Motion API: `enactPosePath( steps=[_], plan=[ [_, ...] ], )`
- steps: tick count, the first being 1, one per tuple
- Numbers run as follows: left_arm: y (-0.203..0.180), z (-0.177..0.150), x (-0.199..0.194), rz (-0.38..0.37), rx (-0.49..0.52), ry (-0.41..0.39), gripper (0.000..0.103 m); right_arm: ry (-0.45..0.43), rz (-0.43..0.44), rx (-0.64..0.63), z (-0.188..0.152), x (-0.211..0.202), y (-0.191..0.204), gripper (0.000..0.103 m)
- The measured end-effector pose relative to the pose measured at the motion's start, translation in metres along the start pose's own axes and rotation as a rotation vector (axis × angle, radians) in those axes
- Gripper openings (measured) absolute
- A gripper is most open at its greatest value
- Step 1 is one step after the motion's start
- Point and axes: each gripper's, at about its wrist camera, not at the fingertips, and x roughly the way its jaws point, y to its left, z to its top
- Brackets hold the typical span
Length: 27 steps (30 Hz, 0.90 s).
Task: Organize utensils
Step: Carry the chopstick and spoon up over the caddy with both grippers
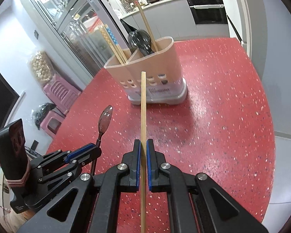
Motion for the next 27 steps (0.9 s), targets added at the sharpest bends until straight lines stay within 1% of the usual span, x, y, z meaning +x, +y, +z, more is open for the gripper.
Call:
enactPosePath(
  steps=[6, 14, 27],
  plan=[
    [0.006, 0.022, -0.006, 0.014, -0.005, -0.031, 0.037, -0.039, 0.009, -0.017, 0.02, -0.008, 0.005, 0.006],
    [0.01, 0.056, -0.016, 0.033, -0.001, -0.097, 0.037, -0.108, 0.005, -0.046, 0.055, -0.025, 0.009, 0.006],
    [0.009, 0.106, -0.012, 0.036, 0.02, -0.166, 0.037, -0.194, 0.025, -0.036, 0.115, -0.037, 0.008, 0.006]
  ],
)
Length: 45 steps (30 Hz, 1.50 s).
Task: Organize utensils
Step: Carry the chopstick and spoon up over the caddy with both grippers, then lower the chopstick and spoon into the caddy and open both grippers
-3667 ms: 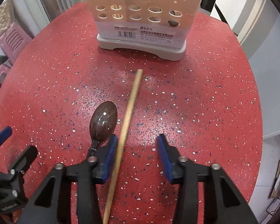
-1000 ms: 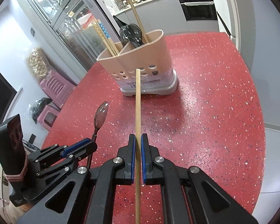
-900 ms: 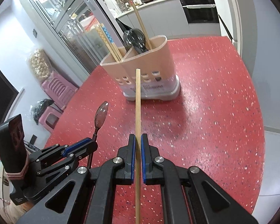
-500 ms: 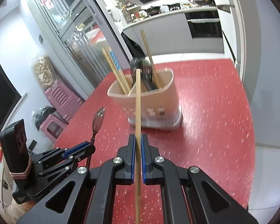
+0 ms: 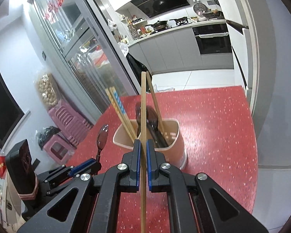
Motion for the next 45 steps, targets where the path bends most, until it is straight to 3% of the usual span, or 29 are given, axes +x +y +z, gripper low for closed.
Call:
enactPosePath(
  steps=[9, 14, 20, 26, 34, 45],
  plan=[
    [0.018, 0.037, 0.004, 0.007, -0.051, -0.096, 0.037, -0.066, -0.002, -0.01, 0.029, 0.001, 0.001, 0.006],
    [0.026, 0.056, 0.009, 0.054, -0.055, -0.17, 0.037, -0.128, -0.014, 0.015, 0.046, 0.008, -0.003, 0.006],
    [0.034, 0.072, 0.026, 0.038, -0.096, -0.205, 0.037, -0.186, -0.053, -0.014, 0.059, 0.024, -0.001, 0.006],
    [0.031, 0.077, 0.049, 0.051, -0.11, -0.213, 0.037, -0.245, -0.106, -0.083, 0.065, 0.046, 0.004, 0.006],
    [0.028, 0.082, 0.074, 0.068, -0.089, -0.244, 0.037, -0.273, -0.133, -0.074, 0.074, 0.081, -0.009, 0.006],
    [0.031, 0.069, 0.095, 0.098, -0.104, -0.325, 0.037, -0.327, -0.204, -0.16, 0.055, 0.113, -0.01, 0.006]
  ],
)
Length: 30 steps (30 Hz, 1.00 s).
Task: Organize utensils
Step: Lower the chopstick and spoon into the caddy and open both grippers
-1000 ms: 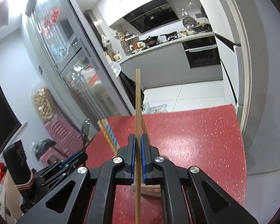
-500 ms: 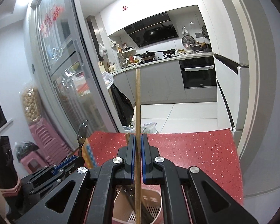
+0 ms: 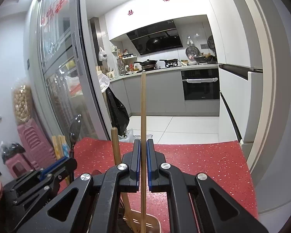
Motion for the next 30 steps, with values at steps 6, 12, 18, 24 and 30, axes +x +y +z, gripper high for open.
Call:
enactPosePath(
  steps=[6, 12, 18, 24, 30],
  plan=[
    [-0.004, -0.015, -0.003, 0.026, 0.033, -0.03, 0.037, -0.021, -0.024, -0.08, -0.02, -0.003, 0.01, 0.006],
    [-0.009, -0.026, -0.006, 0.029, 0.076, -0.024, 0.037, -0.014, -0.016, -0.125, -0.036, -0.013, 0.016, 0.006],
    [-0.009, -0.033, -0.008, 0.029, 0.085, 0.009, 0.037, 0.016, 0.005, -0.128, -0.045, -0.022, 0.017, 0.006],
    [-0.009, -0.035, -0.009, 0.034, 0.1, 0.045, 0.037, 0.072, 0.021, -0.1, -0.054, -0.021, 0.013, 0.006],
    [-0.008, -0.036, -0.007, 0.024, 0.111, 0.09, 0.038, 0.123, 0.04, -0.072, -0.055, -0.019, 0.009, 0.006]
  ],
)
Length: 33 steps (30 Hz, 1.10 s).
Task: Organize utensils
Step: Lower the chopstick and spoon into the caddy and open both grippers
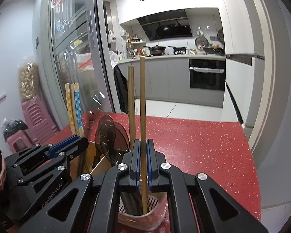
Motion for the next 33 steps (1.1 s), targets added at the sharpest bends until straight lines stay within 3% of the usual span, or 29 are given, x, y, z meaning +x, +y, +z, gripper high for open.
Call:
enactPosePath(
  steps=[18, 20, 22, 23, 29, 33],
  plan=[
    [0.014, 0.002, -0.013, -0.019, -0.055, 0.07, 0.038, 0.075, 0.04, 0.027, 0.002, -0.003, 0.0, 0.008],
    [0.014, 0.001, -0.015, -0.017, -0.052, 0.08, 0.038, 0.082, 0.042, 0.032, 0.003, -0.004, 0.0, 0.013],
    [0.015, 0.0, -0.017, -0.017, -0.049, 0.087, 0.038, 0.093, 0.048, 0.041, 0.004, -0.005, -0.001, 0.031],
    [0.015, 0.001, -0.018, -0.018, -0.048, 0.091, 0.038, 0.095, 0.052, 0.047, 0.004, -0.006, -0.002, 0.034],
    [0.017, -0.003, -0.024, -0.017, -0.048, 0.126, 0.038, 0.1, 0.053, 0.06, 0.008, -0.014, 0.0, 0.037],
    [0.016, -0.004, -0.029, -0.018, -0.042, 0.134, 0.038, 0.113, 0.047, 0.059, 0.009, -0.019, 0.002, 0.045]
  ],
)
